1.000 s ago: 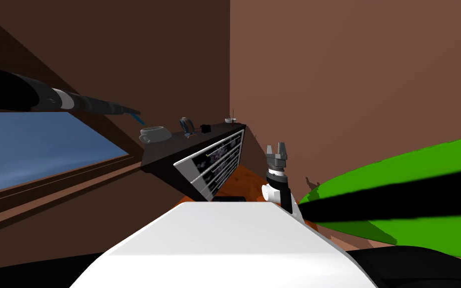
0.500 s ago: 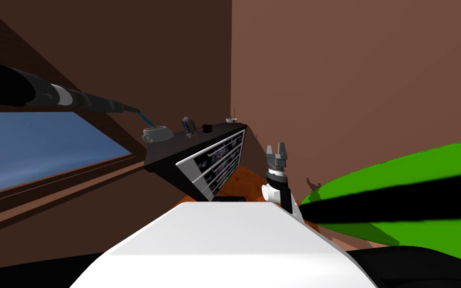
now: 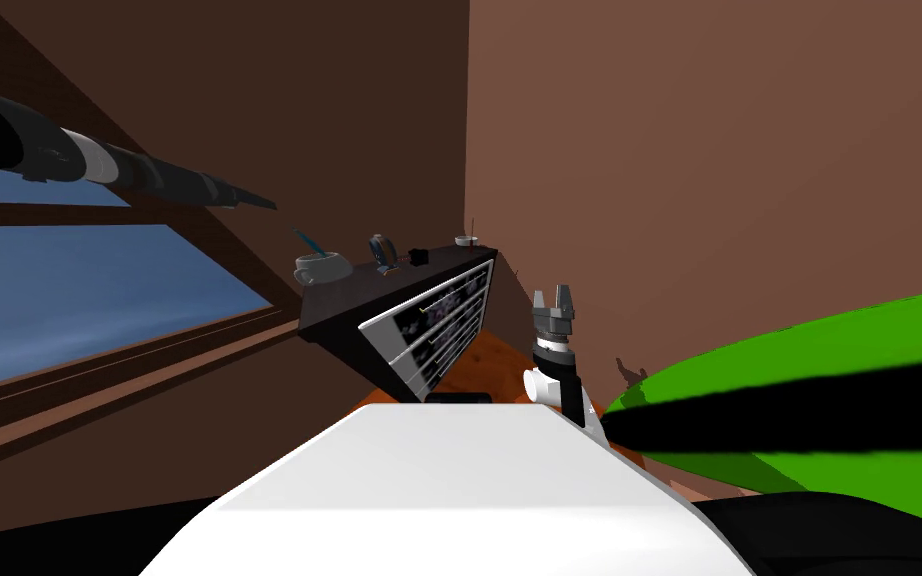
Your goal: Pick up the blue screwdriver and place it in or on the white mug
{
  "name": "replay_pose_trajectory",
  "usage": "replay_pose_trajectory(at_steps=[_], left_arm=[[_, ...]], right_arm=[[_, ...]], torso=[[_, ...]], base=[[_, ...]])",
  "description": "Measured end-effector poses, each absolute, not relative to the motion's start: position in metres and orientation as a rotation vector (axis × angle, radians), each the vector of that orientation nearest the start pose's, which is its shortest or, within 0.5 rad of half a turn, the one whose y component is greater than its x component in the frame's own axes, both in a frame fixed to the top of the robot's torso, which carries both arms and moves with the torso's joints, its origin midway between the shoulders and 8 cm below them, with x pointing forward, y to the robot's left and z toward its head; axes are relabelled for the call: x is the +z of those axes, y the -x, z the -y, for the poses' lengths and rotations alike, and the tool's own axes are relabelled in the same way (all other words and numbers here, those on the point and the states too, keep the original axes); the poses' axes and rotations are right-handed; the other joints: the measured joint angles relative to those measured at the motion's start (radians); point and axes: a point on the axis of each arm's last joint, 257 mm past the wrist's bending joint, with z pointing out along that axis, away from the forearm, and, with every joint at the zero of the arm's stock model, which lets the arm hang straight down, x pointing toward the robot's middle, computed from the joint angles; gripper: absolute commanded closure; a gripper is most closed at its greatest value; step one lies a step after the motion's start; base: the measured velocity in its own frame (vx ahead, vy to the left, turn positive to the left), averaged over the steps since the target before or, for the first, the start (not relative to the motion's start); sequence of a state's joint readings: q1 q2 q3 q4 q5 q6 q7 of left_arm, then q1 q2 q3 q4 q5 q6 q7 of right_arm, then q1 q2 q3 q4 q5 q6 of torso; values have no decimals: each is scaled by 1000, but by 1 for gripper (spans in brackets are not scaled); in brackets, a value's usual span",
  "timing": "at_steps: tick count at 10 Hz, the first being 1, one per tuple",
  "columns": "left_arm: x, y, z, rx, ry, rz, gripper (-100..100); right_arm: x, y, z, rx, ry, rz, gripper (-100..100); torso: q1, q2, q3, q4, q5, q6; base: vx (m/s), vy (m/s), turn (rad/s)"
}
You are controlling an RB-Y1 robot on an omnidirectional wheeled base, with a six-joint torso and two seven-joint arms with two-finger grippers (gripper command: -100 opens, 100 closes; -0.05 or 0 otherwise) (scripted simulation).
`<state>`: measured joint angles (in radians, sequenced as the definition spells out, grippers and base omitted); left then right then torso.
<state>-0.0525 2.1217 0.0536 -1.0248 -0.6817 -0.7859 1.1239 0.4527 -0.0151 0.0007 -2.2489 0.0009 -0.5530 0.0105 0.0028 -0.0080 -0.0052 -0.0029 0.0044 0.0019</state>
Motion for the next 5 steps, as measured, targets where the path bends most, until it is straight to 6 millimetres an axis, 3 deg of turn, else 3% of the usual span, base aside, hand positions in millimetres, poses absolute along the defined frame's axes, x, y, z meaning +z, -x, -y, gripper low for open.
replay_pose_trajectory(at_steps=[2,3,5], left_arm=[[249,-470,-601,74,103,-1921,-100],[251,-470,-600,72,103,-1921,0],[250,-470,-600,72,103,-1921,0]], right_arm=[[36,-344,272,1324,-590,-581,0],[36,-344,272,1325,-590,-581,0],[36,-344,272,1325,-590,-580,0]], torso=[[-1,0,0,0,-1,0],[-1,0,0,0,0,0],[-2,0,0,0,0,0]], base=[[-3,15,27],[0,0,0],[0,0,0]])
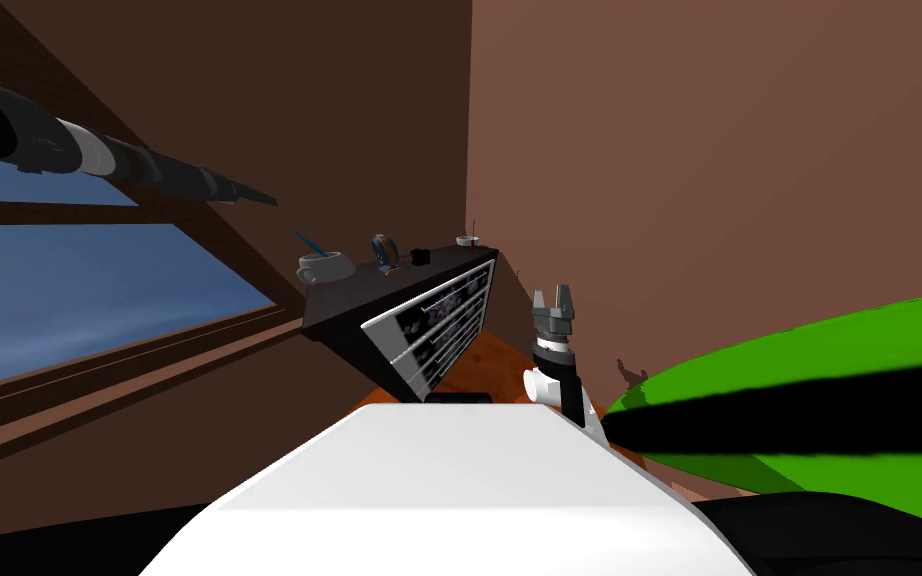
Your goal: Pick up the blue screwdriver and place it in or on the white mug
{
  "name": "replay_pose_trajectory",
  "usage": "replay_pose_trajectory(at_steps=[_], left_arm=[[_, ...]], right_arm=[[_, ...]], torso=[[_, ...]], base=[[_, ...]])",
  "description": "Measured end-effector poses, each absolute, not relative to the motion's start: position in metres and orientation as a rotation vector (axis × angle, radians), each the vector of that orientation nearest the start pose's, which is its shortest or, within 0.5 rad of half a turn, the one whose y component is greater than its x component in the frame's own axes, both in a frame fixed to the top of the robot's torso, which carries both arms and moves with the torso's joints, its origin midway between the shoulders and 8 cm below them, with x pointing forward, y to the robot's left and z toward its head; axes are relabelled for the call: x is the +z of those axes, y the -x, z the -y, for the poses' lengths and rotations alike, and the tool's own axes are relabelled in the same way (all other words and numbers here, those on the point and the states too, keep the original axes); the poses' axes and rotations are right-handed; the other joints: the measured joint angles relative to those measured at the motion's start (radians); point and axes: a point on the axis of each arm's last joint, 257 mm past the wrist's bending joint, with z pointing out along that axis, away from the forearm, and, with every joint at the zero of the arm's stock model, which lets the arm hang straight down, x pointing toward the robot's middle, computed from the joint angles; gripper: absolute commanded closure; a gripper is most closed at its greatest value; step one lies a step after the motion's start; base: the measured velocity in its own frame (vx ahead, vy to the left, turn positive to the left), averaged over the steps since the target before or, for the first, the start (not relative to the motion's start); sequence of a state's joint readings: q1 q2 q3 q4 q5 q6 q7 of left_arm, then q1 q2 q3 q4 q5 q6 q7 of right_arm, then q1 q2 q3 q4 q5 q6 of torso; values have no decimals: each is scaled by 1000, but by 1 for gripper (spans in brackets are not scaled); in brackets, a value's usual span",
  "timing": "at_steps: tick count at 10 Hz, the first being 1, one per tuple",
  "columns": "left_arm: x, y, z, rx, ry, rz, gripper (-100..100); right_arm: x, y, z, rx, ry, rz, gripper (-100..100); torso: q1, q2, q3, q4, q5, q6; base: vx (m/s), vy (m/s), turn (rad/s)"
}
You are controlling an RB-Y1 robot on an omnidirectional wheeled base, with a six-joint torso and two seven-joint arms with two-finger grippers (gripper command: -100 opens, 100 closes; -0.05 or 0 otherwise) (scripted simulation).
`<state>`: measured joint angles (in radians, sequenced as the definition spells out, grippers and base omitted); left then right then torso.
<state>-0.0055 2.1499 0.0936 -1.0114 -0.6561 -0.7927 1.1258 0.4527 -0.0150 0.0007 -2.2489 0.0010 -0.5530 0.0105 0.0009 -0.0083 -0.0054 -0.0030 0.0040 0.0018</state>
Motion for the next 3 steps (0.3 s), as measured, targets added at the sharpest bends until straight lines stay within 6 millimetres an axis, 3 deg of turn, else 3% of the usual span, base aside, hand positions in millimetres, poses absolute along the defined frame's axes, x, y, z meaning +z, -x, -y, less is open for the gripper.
replay_pose_trajectory(at_steps=[3], left_arm=[[250,-470,-600,72,103,-1921,0]], right_arm=[[36,-344,272,1325,-590,-580,0]], torso=[[0,0,0,0,0,0]], base=[[0,0,0]])
